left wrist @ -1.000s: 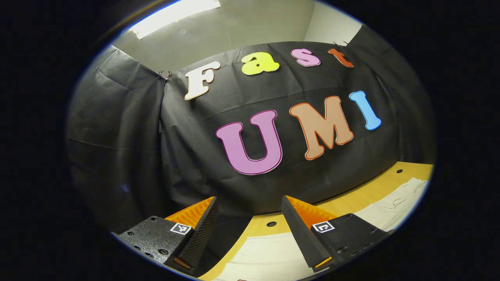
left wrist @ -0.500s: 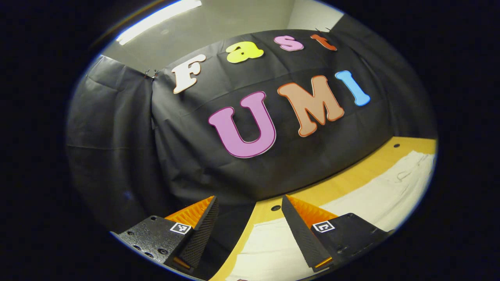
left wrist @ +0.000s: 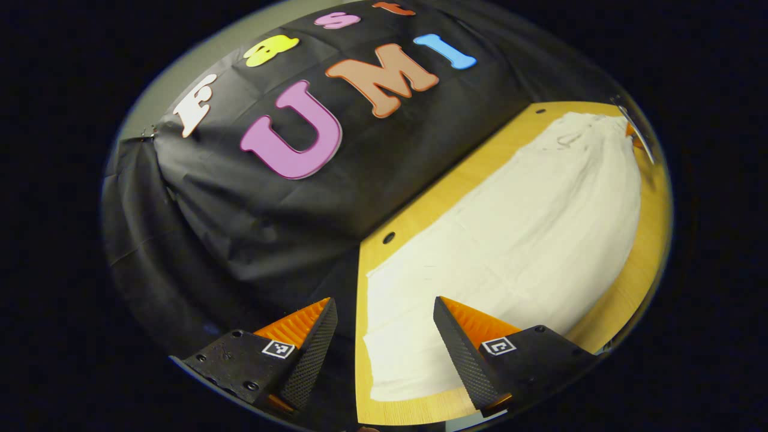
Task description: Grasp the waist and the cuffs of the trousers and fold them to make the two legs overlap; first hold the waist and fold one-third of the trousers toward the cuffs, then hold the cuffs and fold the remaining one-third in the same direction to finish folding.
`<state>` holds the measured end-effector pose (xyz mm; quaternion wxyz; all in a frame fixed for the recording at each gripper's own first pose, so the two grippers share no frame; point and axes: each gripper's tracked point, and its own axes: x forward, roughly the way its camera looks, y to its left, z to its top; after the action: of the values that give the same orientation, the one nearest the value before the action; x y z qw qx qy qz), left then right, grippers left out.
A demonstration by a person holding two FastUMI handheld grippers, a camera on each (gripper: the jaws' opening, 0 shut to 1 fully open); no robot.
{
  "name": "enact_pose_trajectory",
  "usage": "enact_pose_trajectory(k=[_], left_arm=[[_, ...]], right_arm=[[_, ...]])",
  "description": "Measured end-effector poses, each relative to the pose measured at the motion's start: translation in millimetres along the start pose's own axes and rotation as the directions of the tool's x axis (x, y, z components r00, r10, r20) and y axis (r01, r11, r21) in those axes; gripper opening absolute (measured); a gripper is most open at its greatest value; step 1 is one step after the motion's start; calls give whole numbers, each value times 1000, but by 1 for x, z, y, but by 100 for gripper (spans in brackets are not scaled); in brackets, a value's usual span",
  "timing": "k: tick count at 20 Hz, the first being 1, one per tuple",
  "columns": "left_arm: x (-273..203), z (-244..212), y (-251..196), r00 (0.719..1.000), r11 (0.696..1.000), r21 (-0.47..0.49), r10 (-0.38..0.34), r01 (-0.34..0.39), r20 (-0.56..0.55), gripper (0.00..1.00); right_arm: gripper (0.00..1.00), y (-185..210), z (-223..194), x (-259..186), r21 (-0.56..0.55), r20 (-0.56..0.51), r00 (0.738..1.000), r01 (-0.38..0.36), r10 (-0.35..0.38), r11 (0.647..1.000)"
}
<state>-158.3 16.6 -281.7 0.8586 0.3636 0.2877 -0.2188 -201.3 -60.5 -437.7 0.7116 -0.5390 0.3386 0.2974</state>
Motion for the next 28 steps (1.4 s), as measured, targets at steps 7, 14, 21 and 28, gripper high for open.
enact_pose_trajectory(k=[7, 14, 21, 28], left_arm=[[-3, -58, -43, 982, 953, 254, -139, 168, -130, 97], [-12, -95, -67, 937, 886, 328, -257, 326, -237, 97], [2, -96, -76, 919, 833, 400, -298, 382, -257, 94], [25, -91, -79, 915, 810, 435, -299, 394, -272, 87]], right_arm=[[7, -1, 0, 1, -13, 9, 1000, 16, -16, 1000], [7, -1, 0, 0, -14, 12, 1000, 28, -28, 1000], [7, -1, 0, 1, -14, 17, 999, 30, -30, 999], [7, -1, -1, 2, -9, 18, 999, 34, -33, 999]])
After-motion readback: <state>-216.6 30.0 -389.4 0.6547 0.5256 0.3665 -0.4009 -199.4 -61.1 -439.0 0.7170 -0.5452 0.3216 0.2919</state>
